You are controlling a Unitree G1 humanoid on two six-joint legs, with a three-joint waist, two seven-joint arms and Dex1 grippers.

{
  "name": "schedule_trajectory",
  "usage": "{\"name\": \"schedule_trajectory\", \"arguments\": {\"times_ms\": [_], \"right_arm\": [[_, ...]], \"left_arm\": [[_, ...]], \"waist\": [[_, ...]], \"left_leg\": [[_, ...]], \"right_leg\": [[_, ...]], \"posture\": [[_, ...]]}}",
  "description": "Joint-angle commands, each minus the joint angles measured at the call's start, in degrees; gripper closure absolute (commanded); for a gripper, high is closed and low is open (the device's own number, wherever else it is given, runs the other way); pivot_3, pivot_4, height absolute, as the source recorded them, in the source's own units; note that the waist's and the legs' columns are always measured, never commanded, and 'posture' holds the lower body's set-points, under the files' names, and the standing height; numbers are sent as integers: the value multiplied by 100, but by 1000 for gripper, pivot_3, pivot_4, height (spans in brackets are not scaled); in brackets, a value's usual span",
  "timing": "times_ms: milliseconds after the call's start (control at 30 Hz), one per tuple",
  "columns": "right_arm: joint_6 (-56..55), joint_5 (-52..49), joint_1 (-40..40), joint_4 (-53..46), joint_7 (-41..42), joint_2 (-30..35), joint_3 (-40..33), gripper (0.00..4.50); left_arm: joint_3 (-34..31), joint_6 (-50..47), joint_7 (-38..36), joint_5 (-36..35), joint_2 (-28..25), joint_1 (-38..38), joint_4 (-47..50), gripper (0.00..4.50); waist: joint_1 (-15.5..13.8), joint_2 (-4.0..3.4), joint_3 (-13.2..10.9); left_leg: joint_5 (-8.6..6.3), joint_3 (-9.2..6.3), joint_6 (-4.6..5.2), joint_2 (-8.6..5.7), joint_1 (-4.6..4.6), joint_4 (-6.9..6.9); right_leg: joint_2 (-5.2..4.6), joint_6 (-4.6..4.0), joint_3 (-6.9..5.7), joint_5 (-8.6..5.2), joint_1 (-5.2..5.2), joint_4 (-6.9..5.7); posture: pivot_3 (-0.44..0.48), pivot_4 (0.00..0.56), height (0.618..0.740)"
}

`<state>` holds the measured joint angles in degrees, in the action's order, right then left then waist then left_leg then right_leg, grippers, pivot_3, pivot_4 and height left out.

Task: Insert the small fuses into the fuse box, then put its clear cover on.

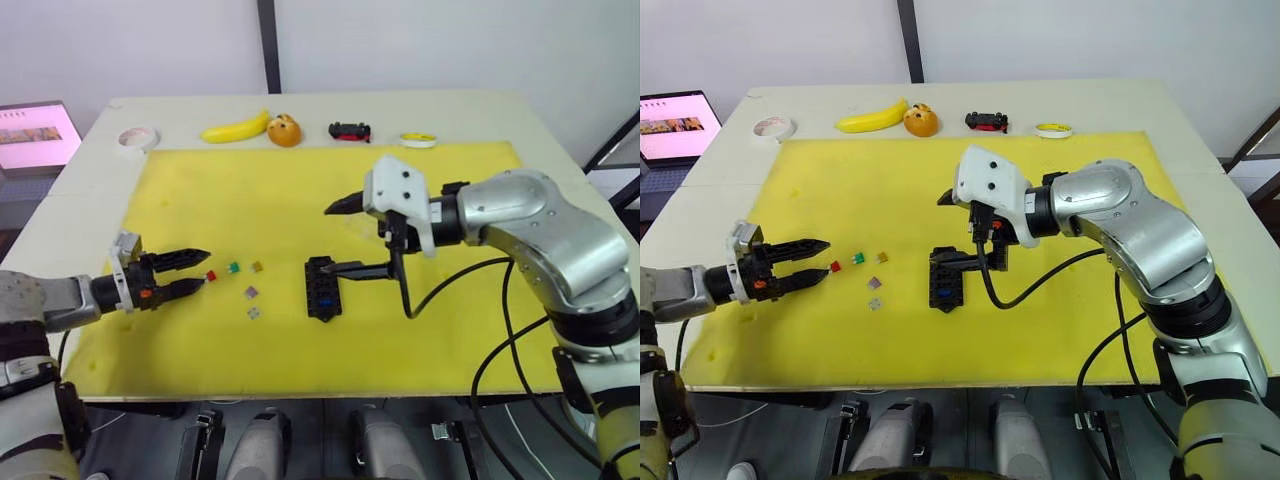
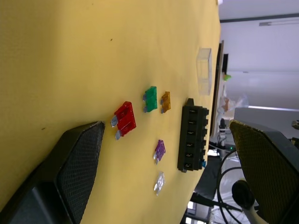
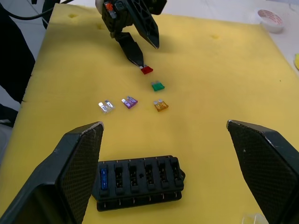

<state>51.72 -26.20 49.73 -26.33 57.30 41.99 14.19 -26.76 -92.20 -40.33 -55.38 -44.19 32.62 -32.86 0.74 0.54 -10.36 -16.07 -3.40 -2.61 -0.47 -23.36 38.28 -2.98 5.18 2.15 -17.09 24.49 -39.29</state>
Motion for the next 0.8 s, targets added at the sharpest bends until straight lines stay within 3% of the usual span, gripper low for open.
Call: {"name": "schedule_trajectory", "arguments": {"times_ms": [33,667,700,733,800], "right_arm": [[14,-81,159,-208,-52,-28,-106,39],[131,-227,177,-307,-215,-25,-129,39],[127,-228,180,-307,-217,-25,-125,0],[125,-230,185,-307,-219,-26,-122,0],[122,-235,194,-307,-223,-27,-115,0]], "left_arm": [[-12,-26,71,134,168,106,-34,0],[93,134,-58,569,307,163,16,0],[120,150,-82,588,302,143,38,536],[164,166,-123,601,293,110,81,756],[198,183,-155,636,287,80,103,756]], "waist": [[-9,-1,1],[-13,-1,4],[-10,-1,4],[-4,-1,5],[-1,-1,5]], "left_leg": [[0,-1,0,-1,0,0],[2,-2,-4,-8,1,0],[2,-2,-4,-8,1,0],[2,-2,-4,-8,1,0],[2,-2,-4,-8,1,0]], "right_leg": [[-1,0,0,0,-1,0],[-10,1,-5,0,-4,0],[-11,1,-5,0,-4,0],[-12,1,-6,0,-4,0],[-12,1,-6,0,-4,0]], "posture": [[0,150,740],[0,150,740],[0,150,740],[0,150,740],[0,150,740]]}}
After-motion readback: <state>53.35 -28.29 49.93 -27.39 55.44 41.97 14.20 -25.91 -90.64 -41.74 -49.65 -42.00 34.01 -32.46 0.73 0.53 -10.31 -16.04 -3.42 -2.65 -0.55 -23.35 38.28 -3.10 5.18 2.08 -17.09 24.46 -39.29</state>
